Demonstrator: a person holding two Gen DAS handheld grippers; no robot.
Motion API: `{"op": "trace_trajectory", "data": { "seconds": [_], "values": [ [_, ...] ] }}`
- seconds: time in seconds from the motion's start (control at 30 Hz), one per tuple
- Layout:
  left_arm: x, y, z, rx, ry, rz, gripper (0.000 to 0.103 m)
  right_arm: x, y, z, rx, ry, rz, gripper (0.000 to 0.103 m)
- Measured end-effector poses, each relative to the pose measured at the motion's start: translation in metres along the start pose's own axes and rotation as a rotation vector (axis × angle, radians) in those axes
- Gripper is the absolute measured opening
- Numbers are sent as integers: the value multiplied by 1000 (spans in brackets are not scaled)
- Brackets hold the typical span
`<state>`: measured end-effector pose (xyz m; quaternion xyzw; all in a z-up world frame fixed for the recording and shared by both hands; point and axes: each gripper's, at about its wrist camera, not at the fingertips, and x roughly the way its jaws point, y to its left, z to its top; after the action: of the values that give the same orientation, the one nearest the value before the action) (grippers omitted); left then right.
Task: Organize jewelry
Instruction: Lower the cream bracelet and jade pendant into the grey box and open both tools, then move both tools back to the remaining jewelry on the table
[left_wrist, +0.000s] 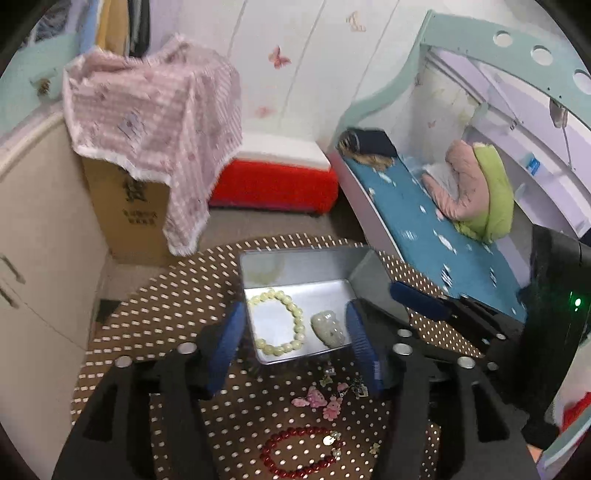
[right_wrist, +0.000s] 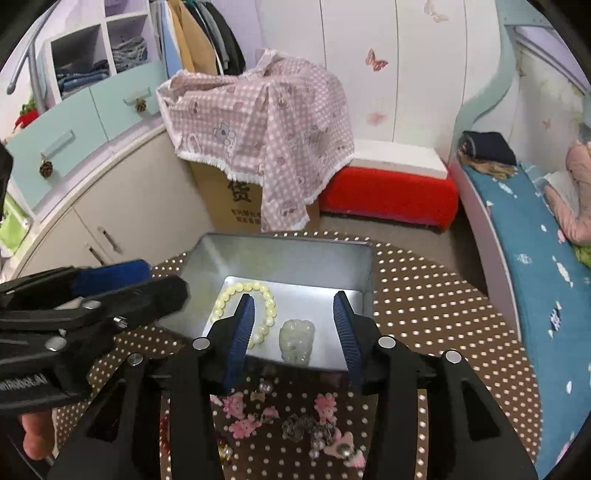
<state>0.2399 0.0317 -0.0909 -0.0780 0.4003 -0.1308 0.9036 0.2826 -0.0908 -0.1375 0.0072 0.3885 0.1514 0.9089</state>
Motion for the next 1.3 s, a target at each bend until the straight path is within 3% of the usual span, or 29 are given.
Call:
{"op": "trace_trajectory", "data": {
  "seconds": [0.2,0.3,0.43,0.63,0.97,1.07,1.2,1.3],
  "values": [
    [-50,-1,-18,18,-145,127,80,-57,-4,-12,9,-93,-38,55],
    [-64,-3,-34,30,-178,188,80,-80,-5,-26,11,-120,-58,58],
    [-64,2,-60,20,-147,211,80,-94,-6,-52,15,-117,-93,59],
    [-40,8,-94,7,-35,207,80,-84,-10,-88,44,-51,-95,59],
    [-4,9,-123,40,58,259,80,-57,-7,-135,59,46,-90,59],
    [2,7,-126,51,71,266,76,-51,-3,-139,50,61,-94,59],
    [12,5,-129,53,107,248,56,-45,3,-140,40,73,-89,59],
    [16,2,-129,75,111,257,52,-40,6,-142,27,82,-94,59]
  ]
}}
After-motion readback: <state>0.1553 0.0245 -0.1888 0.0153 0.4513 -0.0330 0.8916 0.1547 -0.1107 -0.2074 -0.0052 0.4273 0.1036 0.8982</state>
